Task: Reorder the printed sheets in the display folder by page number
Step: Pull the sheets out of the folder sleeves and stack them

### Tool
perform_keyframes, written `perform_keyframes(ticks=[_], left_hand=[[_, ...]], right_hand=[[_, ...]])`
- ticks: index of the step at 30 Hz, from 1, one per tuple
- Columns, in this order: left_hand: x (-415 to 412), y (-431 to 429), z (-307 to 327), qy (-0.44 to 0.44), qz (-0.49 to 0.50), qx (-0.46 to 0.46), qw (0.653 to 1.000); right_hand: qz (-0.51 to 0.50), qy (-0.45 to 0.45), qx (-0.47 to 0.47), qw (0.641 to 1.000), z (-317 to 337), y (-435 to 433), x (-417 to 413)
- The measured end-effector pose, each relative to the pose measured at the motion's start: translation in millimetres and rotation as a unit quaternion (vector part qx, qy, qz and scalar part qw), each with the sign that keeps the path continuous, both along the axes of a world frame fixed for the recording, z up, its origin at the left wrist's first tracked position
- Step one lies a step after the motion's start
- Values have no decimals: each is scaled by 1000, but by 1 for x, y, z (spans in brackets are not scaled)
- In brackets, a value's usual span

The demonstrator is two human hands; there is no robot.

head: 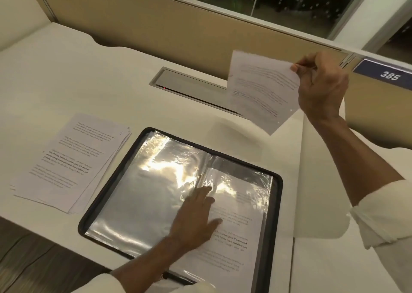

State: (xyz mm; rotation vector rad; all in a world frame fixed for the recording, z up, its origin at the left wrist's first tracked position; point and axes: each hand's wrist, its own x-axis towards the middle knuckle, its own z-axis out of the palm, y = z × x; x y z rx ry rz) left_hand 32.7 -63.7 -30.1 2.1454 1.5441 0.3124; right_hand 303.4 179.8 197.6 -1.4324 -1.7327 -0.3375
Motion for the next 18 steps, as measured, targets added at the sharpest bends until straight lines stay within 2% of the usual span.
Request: perform_keyframes(ticks=[3, 6, 10, 12, 15, 18], left_hand=[[-12, 28, 27, -131, 126, 13, 983], [-35, 59, 55, -203, 228, 53, 951], [-74, 82, 100, -291, 288, 38, 911], [-92, 81, 120, -300, 289, 33, 908], [-120, 70, 132, -304, 273, 32, 912], [-147, 53, 132, -381, 289, -21, 878]], right_hand=[[85, 13, 23, 996, 17, -26, -24], [156, 15, 22, 987, 31, -54, -51], [256, 48, -36, 965, 42, -76, -85], [274, 77, -67, 956, 41, -78, -101], [259, 163, -118, 945, 34, -76, -124], [197, 321, -184, 908, 10, -72, -153]])
